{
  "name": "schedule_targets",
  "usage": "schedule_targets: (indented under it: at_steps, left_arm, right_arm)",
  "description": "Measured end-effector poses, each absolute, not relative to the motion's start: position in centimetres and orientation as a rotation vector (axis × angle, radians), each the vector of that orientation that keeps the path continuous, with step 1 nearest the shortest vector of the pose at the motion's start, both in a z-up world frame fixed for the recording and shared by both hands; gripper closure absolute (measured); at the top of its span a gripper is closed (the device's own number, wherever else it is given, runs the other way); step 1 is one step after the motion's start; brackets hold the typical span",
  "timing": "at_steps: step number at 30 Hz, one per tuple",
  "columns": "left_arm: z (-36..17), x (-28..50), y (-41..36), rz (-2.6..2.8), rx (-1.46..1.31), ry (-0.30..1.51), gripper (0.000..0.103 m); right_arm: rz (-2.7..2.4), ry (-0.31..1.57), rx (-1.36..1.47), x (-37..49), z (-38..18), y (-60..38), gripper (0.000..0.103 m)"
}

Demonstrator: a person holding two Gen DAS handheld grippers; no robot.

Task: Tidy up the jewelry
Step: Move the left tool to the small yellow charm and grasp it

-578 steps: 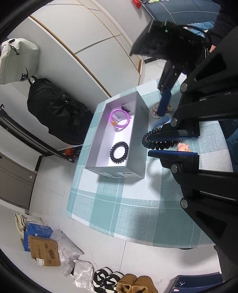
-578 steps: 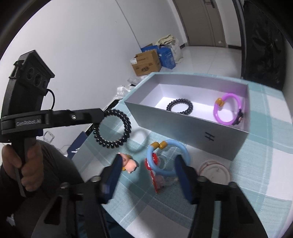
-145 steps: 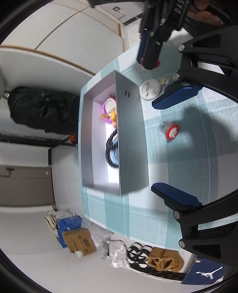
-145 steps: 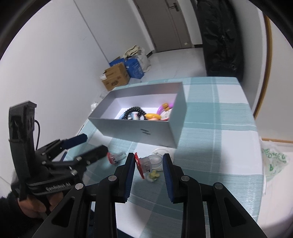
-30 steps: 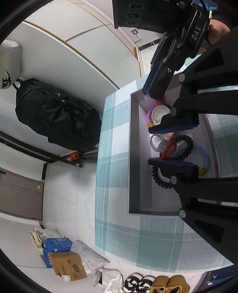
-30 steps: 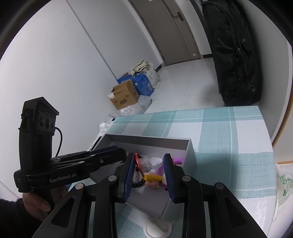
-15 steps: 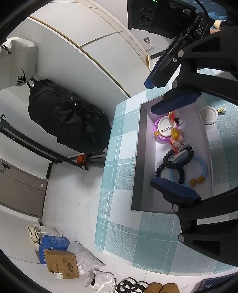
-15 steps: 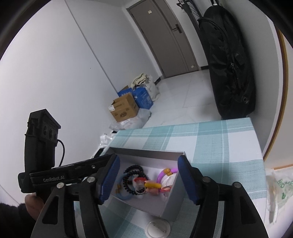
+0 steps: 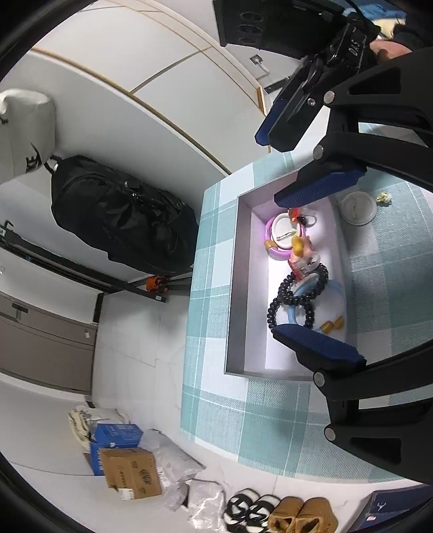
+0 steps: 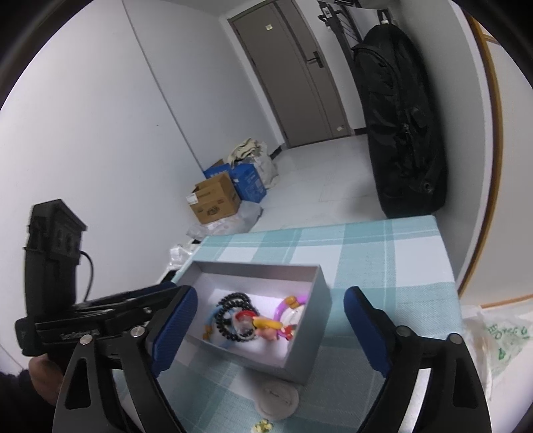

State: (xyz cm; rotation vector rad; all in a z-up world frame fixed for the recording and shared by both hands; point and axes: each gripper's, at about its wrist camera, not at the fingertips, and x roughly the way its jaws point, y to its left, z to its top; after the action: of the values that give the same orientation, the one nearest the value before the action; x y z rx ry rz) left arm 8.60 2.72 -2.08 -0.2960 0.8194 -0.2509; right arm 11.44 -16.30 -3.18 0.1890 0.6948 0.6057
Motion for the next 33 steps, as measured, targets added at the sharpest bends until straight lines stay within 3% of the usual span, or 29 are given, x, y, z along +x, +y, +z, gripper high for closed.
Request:
schedule_targets:
  at_steps: [5,9,33]
  left_arm:
    - [-1.3,6.6,1.5,-0.265,-0.219,0.79,0.034]
    - [-0.4,4.6,-0.1,-0.313,-0.168,0.745,0.02]
    - [-7.7,4.2,-7.8,-0.302,0.124,0.988,0.02]
  right_arm:
    - [0.568,0.711,0.176,10.7,-3.6,-17.2,0.005]
    - [0.509,0.737,0.16,10.6,-4.0,-18.0,0.003]
    - [0.367,0.77,0.213,7.3,-4.0,-23.6,0.0]
